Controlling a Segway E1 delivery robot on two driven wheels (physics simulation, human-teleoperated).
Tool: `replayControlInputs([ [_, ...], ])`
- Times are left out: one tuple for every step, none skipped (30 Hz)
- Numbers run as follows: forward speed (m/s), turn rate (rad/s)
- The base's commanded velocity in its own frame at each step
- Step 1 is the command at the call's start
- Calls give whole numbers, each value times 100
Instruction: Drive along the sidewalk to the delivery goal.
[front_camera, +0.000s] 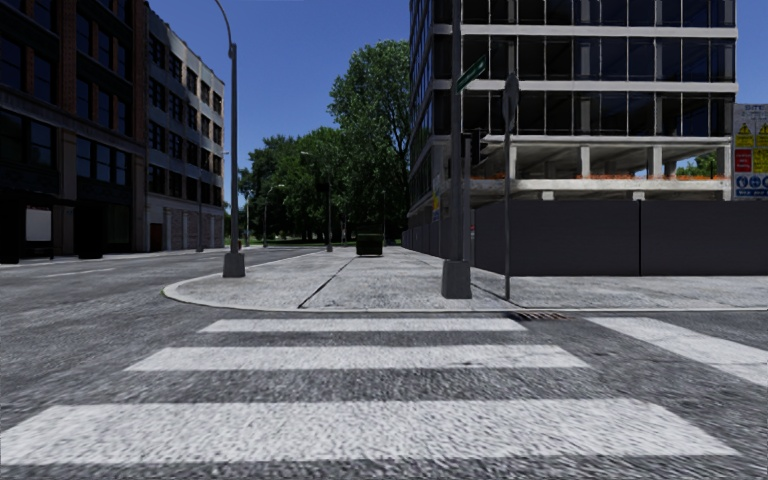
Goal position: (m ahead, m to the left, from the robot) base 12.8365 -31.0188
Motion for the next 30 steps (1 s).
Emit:
replayControlInputs([
  [200, 0],
  [200, 0],
  [200, 0],
  [200, 0],
  [200, 0],
  [200, 0],
  [200, 0],
  [200, 0],
  [200, 0],
  [200, 0],
  [200, 0],
  [200, 0],
  [200, 0],
  [200, 0],
  [200, 0],
  [200, 0],
  [200, 0],
  [200, 0],
  [200, 0],
  [200, 0],
  [200, 0],
  [200, 0],
  [200, 0],
  [200, 0],
  [200, 0],
  [200, 0],
  [200, 0],
  [200, 0],
  [200, 0],
  [200, 0],
])
